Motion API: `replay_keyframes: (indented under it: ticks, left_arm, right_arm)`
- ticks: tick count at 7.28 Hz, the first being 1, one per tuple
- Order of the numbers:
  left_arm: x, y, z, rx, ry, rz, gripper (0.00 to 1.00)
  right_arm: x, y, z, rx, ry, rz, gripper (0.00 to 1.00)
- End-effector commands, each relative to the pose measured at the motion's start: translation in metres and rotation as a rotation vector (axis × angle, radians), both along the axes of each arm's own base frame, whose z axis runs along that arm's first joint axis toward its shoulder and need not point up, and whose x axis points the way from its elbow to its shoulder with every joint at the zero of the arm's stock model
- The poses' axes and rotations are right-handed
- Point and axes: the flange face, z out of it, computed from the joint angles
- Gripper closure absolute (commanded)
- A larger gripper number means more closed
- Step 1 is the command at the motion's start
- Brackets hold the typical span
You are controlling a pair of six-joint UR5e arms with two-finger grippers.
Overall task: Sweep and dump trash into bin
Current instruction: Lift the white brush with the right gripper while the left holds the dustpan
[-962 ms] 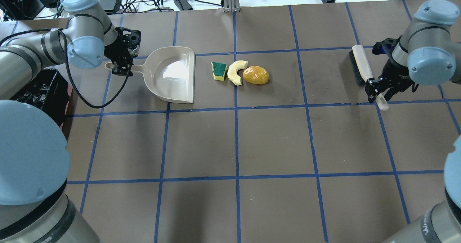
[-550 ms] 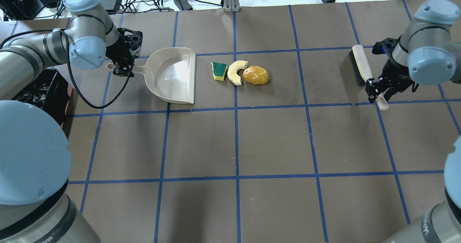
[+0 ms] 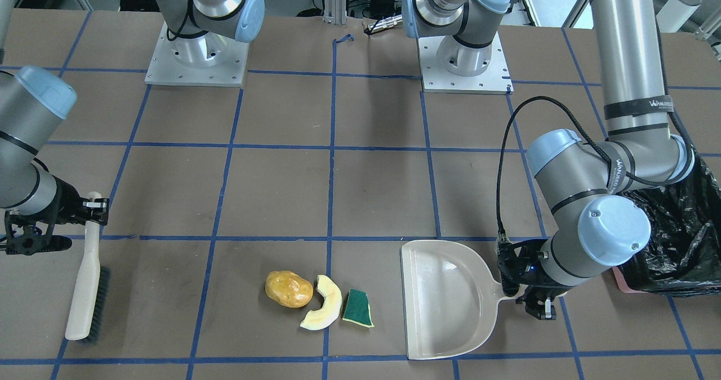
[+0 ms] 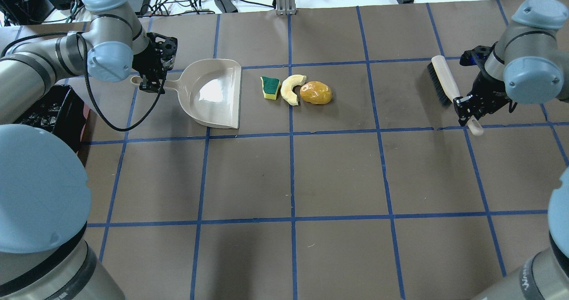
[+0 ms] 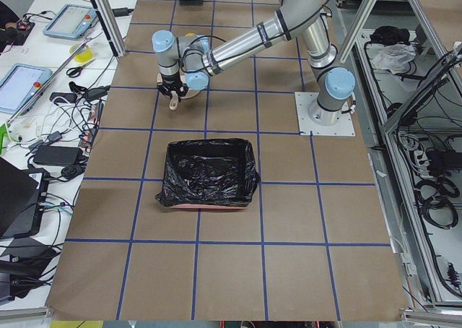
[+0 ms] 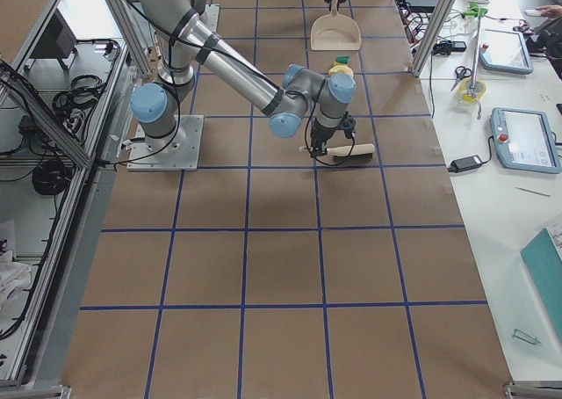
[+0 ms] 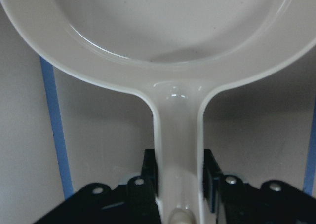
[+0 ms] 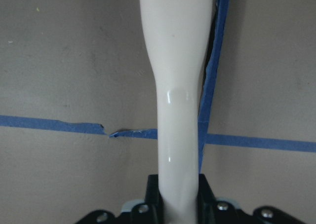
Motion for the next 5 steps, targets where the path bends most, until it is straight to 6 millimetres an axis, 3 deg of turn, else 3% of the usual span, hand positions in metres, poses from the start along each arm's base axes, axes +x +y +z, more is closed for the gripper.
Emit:
replay_keyframes:
  ticks: [1,2,5]
  left_arm:
    - [-0.007,-0.002,0.002,0.008,-0.024,-0.014,0.97]
    - [-0.01,-0.003,-0.001,0.011,-0.025,-0.019,0.97]
    - [-0.01,-0.003,-0.001,0.011,-0.025,-0.019,0.97]
  right_arm:
    - [0.004,-0.008,0.015,-0.031,0.01,-0.003,1.0]
    - [0.015,-0.018,0.022,-0.047,-0.005,-0.067,1.0]
    - [0.11,-0.03,0.034,-0.066,0.009,-0.142,1.0]
